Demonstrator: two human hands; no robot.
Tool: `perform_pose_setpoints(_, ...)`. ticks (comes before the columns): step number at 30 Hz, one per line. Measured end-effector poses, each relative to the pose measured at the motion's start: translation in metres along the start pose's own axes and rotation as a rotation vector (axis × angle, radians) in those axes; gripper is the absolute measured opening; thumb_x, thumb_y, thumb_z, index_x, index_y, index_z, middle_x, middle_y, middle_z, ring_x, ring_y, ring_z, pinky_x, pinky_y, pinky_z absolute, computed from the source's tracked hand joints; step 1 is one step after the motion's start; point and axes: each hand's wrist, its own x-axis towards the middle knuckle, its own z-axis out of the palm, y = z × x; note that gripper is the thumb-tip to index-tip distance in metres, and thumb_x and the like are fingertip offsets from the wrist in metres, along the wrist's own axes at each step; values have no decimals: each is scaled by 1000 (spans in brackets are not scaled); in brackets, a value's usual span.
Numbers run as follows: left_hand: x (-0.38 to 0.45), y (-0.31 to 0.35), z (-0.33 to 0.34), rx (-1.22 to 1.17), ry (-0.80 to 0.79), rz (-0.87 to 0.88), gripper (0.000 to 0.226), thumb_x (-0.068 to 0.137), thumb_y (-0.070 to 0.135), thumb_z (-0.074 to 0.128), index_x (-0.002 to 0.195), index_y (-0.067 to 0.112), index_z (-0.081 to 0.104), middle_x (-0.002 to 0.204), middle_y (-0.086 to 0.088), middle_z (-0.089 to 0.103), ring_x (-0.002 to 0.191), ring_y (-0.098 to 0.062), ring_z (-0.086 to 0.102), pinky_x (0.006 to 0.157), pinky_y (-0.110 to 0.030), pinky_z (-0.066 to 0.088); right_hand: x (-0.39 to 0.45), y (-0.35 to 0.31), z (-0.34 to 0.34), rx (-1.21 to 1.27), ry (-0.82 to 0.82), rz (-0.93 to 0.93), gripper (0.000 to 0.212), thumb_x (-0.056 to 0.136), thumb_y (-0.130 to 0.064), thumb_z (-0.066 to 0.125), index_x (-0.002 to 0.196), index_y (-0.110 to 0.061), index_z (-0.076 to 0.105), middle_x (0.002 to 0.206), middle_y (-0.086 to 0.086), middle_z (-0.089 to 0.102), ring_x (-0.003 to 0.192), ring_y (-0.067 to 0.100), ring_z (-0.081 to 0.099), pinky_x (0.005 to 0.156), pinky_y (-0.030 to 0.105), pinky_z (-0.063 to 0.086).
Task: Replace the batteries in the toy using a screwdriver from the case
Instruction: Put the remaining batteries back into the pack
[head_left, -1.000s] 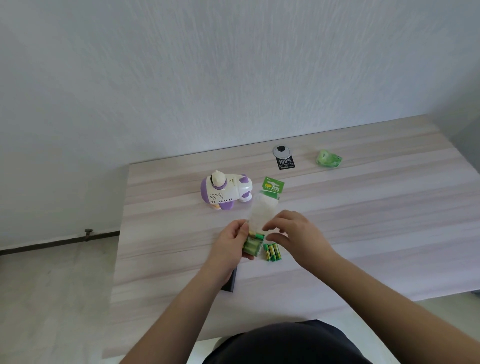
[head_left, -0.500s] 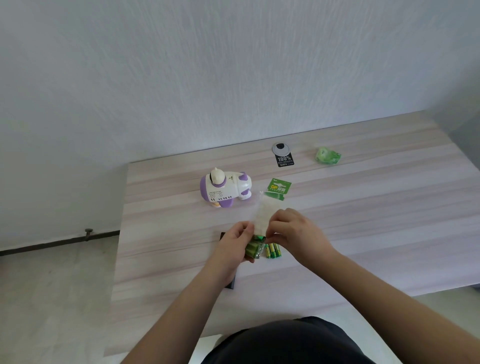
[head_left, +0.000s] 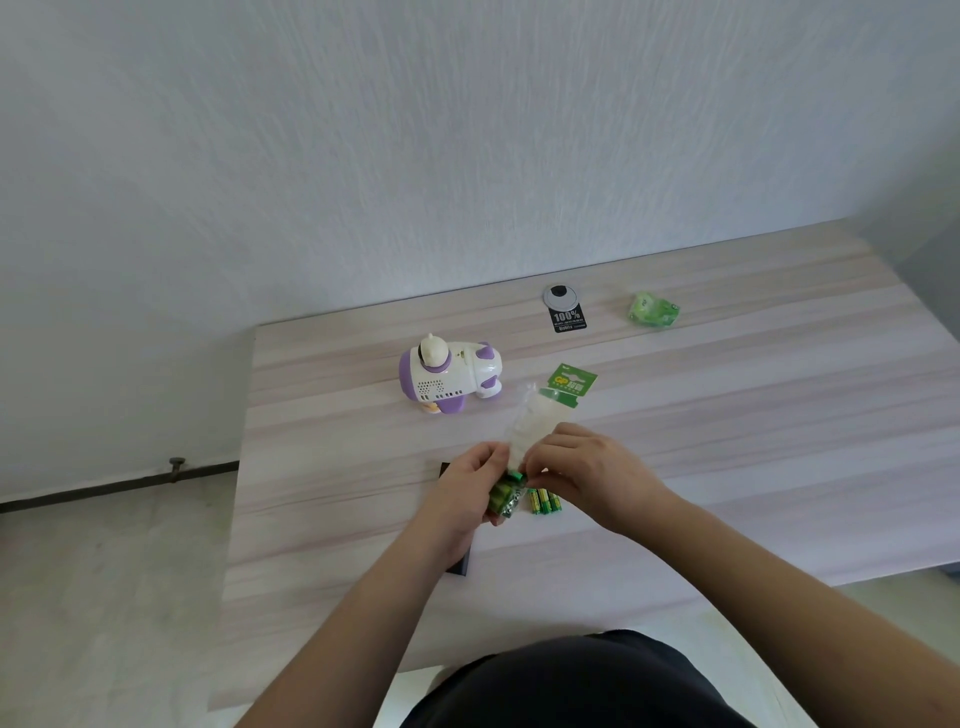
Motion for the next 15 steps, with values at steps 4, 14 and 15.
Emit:
perform_pose_setpoints(4, -3, 1, 1, -33, -14, -11, 20, 101, 25, 48, 91, 18, 64, 63, 3, 57, 53, -11, 44, 45, -23, 32, -3, -1, -1, 36, 31, -40, 19, 90, -30, 56, 83, -16, 67, 85, -7, 67, 77, 14, 54, 67, 20, 45)
perform_pose_setpoints(14, -7, -2, 0, -61, -34, -45, 19, 101, 26, 49, 89, 16, 60, 63, 1, 51, 53, -11, 44, 45, -21, 32, -3, -3, 0, 69, 21, -6, 10, 87, -24, 64, 85, -16, 68, 80, -7, 68, 76, 8, 49, 72, 11, 35)
perform_pose_setpoints(15, -7, -3, -1, -53, -40, -28, 18, 101, 26, 49, 91, 15, 59, 63, 2, 50, 52, -10, 43, 44, -20, 31, -4, -3, 0, 68, 22, 8, 7, 86, -22, 66, 85, -16, 68, 79, -7, 67, 76, 7, 48, 72, 9, 33)
